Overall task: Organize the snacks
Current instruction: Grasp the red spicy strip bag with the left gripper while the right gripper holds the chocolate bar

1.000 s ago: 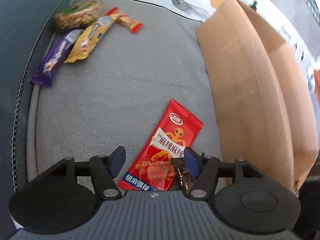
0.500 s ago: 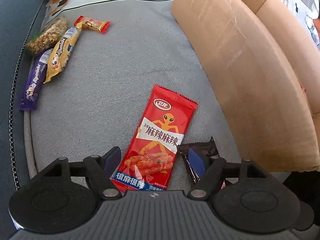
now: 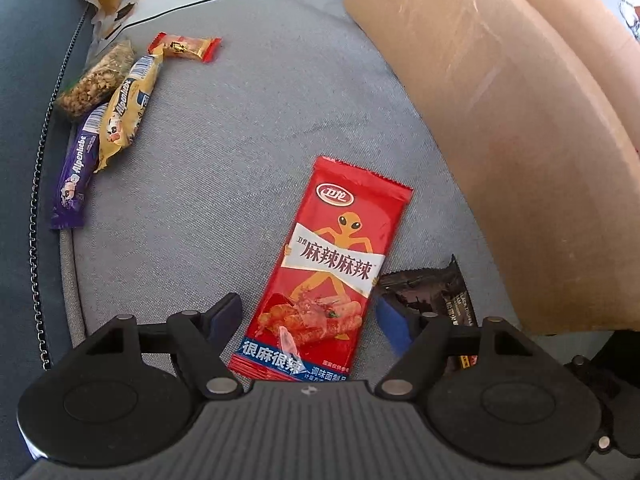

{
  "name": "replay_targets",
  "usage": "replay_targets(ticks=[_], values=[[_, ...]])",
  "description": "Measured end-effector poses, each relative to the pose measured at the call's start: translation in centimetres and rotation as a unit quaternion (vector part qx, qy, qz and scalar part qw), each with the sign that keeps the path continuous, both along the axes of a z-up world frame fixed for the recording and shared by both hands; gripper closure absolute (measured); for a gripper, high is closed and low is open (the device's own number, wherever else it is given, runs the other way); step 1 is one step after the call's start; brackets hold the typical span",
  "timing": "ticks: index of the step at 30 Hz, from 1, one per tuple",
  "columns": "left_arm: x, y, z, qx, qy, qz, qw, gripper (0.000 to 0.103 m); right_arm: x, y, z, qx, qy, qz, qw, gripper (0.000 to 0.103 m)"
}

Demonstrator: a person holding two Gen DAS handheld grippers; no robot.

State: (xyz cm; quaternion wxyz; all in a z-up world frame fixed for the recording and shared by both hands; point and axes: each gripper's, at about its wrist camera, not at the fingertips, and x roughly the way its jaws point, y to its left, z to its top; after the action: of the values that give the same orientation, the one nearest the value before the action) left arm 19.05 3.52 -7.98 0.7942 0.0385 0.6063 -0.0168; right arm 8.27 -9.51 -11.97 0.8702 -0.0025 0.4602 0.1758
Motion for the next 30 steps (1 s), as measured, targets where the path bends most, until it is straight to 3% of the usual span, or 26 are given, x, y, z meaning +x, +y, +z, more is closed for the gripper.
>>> replay_targets(ticks=[4,8,14,16,20,24,30], values=[[-0.1,0.7,0.4,0.001,-0.014,0.021,0.9997,0.046,0.0,0.2,0.1,0.002,-0.002,0.007,1.0,0.062],[-0.3,3.1,1.4,-0.011,-0.028,0.085,0.9959,0.049,0.1,0.6,0.3,0.009,-0.008,0.024,1.0,0.062],[-0.8,6.9,1.8,-0.035,-0.013,0.187,0.9817,0.048,0.7,1.3,0.3,0.015,-0.013,0.062,0.998,0.061],[-0.7,7.2,1.6,-0.046,0.0,0.192,0.9803,0.047,1.0,1.4,0.3,0.013,-0.015,0.069,0.997,0.059],[-0.2,7.3,1.0,-0.049,0.012,0.193,0.9799,0.042,1.5,1.4,0.7,0.014,-0.028,0.068,0.997,0.042],[-0.3,6.7,0.9,-0.046,0.01,0.183,0.982,0.033,2.1,1.3,0.6,0.013,-0.035,0.07,0.997,0.037],[0.1,6.8,0.4,-0.04,0.004,0.178,0.9832,0.031,2.6,1.6,-0.3,0.001,-0.026,0.072,0.997,0.037]])
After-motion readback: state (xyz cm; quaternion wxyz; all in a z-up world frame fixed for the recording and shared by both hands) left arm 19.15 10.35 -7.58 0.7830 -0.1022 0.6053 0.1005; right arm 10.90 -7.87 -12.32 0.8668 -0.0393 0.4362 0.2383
